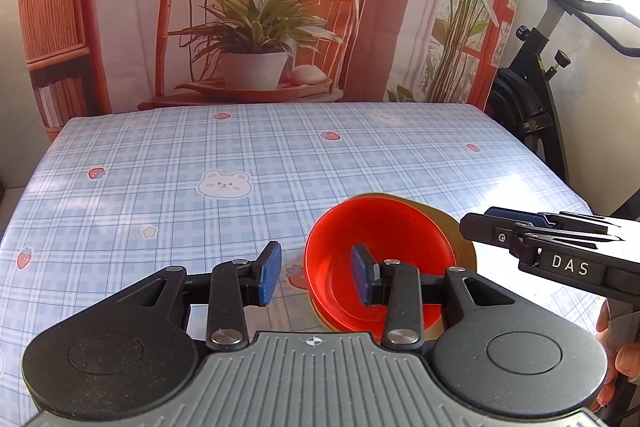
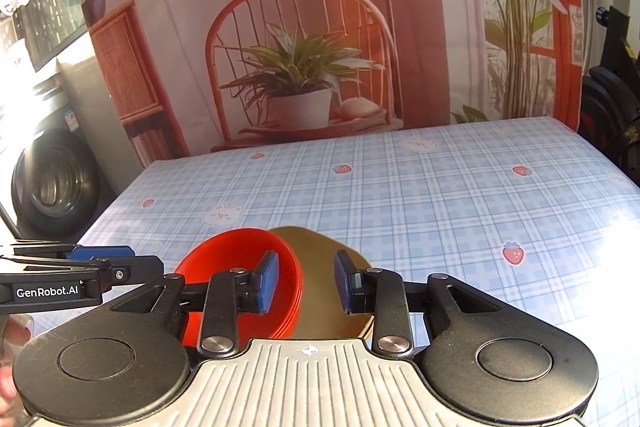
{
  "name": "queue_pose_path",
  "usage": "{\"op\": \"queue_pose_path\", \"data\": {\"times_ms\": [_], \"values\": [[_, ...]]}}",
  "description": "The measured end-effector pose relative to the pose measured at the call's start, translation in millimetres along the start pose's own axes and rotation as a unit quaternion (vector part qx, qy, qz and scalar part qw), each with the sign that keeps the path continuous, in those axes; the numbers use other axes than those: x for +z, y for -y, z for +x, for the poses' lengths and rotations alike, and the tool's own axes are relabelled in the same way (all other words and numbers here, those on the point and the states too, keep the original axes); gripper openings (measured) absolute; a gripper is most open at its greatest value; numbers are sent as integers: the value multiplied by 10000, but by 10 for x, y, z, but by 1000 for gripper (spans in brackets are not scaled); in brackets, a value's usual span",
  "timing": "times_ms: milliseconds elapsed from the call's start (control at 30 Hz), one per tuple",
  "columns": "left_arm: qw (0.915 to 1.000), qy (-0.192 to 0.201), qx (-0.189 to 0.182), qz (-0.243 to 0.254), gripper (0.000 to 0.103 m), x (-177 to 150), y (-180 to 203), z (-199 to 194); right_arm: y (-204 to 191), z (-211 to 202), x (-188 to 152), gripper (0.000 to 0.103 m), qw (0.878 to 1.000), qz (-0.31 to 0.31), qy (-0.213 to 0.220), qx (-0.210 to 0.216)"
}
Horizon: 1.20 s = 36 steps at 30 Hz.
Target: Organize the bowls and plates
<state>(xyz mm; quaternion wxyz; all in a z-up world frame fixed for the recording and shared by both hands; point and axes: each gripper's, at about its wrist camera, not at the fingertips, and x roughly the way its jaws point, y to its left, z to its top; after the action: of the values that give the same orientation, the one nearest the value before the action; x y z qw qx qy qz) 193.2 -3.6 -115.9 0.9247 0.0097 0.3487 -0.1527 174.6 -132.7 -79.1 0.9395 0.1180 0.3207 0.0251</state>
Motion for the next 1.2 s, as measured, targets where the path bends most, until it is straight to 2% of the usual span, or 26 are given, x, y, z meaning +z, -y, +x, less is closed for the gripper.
{"op": "queue_pose_path", "data": {"times_ms": [267, 367, 433, 500, 567, 633, 767, 833, 900, 1067, 1200], "values": [[9996, 254, 143, 16, 45, 43, 28, -241, -11, -214, 74, 30, 9998, -26, 218, -35], [9990, 400, 217, 27, 45, 64, 53, -382, -29, -349, 131, 35, 9993, -54, 359, -59], [9984, 516, 241, 44, 46, 88, 72, -493, -51, -459, 172, 43, 9988, -99, 477, -66], [9974, 665, 272, 60, 55, 118, 94, -627, -80, -564, 221, 50, 9981, -155, 588, -66], [9959, 853, 289, 31, 70, 151, 112, -783, -116, -676, 266, 59, 9973, -203, 701, -56], [9941, 1037, 309, -25, 77, 178, 130, -950, -152, -802, 309, 69, 9964, -232, 811, -15], [9895, 1378, 433, -37, 86, 233, 180, -1268, -245, -1058, 388, 87, 9944, -316, 1008, 66], [9867, 1531, 546, 6, 86, 253, 229, -1443, -293, -1186, 425, 99, 9931, -365, 1111, 79], [9841, 1635, 688, 73, 87, 269, 280, -1601, -335, -1313, 466, 103, 9920, -389, 1199, 100], [9730, 1981, 1147, 283, 90, 285, 427, -1947, -423, -1623, 576, 103, 9901, -410, 1337, 100], [9686, 2245, 1049, 173, 92, 302, 462, -2208, -498, -1872, 612, 103, 9864, -511, 1562, 72]]}}
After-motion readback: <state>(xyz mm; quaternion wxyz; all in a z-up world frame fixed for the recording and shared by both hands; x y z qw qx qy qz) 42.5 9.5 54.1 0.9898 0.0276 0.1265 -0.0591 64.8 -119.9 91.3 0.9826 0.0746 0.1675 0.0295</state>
